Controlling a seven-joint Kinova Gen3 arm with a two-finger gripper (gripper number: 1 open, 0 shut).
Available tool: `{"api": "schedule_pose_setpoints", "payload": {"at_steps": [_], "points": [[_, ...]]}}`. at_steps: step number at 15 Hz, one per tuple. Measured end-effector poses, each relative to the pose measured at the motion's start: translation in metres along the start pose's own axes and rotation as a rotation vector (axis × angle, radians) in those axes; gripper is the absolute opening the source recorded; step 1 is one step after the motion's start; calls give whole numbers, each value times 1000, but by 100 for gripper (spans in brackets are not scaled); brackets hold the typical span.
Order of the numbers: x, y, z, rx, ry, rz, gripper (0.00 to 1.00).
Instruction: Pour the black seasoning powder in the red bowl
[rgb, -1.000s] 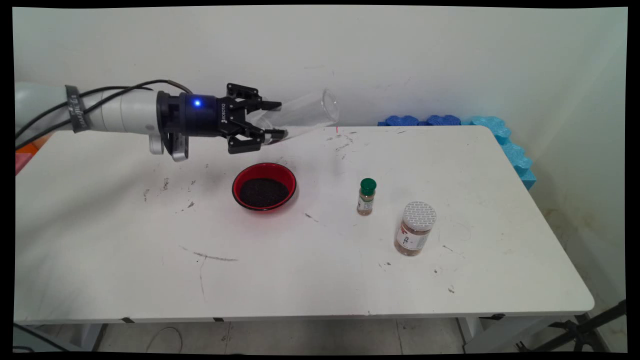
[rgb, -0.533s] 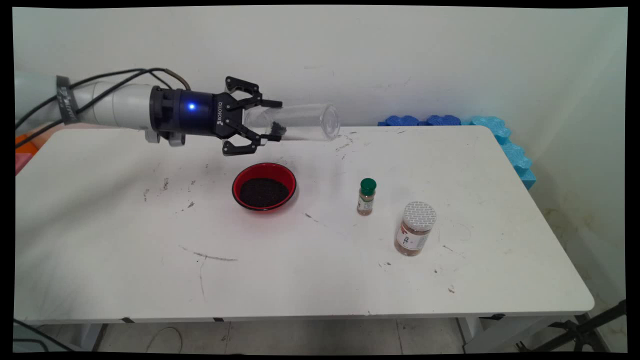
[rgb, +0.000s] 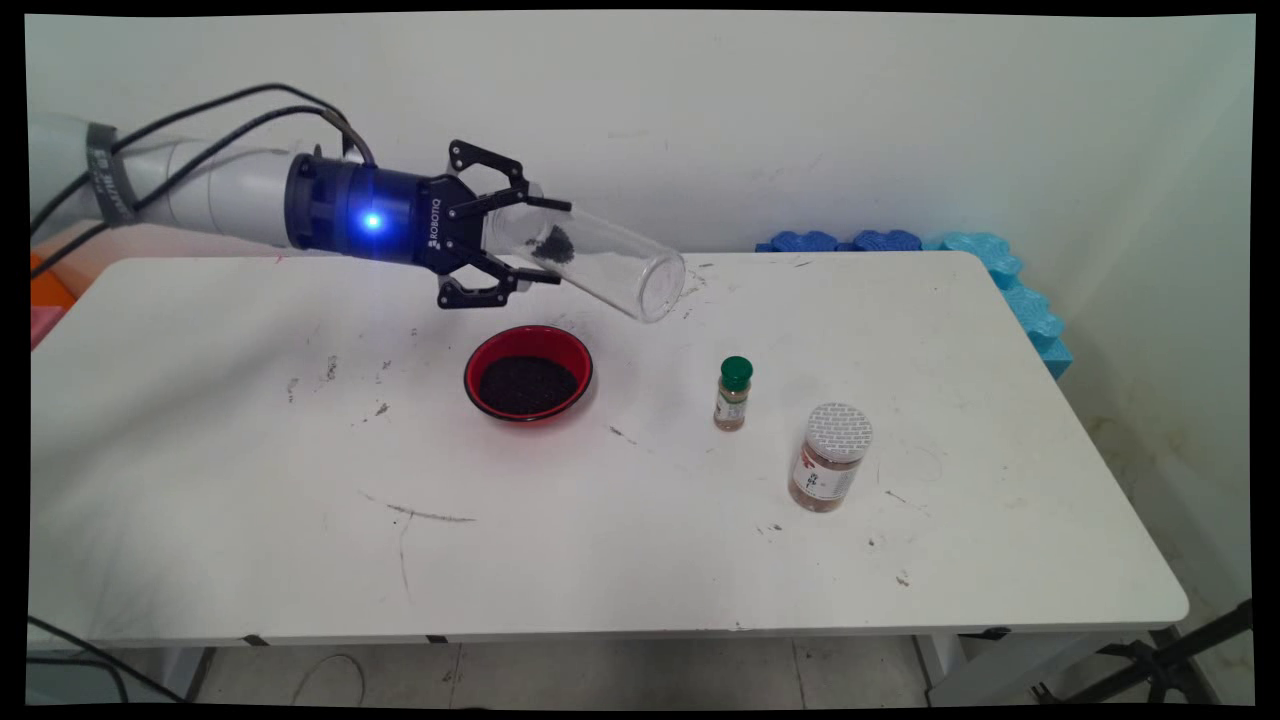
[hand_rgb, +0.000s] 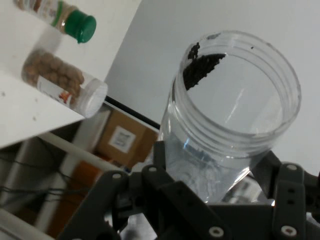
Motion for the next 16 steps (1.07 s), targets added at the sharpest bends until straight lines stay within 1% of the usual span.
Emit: {"api": "schedule_pose_setpoints", "payload": {"at_steps": [4, 7, 10, 13, 16], "points": [[-6, 11, -3, 37, -6, 227, 0], [-12, 18, -5, 67, -29, 406, 0], [-17, 23, -7, 91, -48, 533, 0], [-22, 29, -9, 130, -63, 711, 0], [-27, 34, -10, 152, -76, 883, 0]]}}
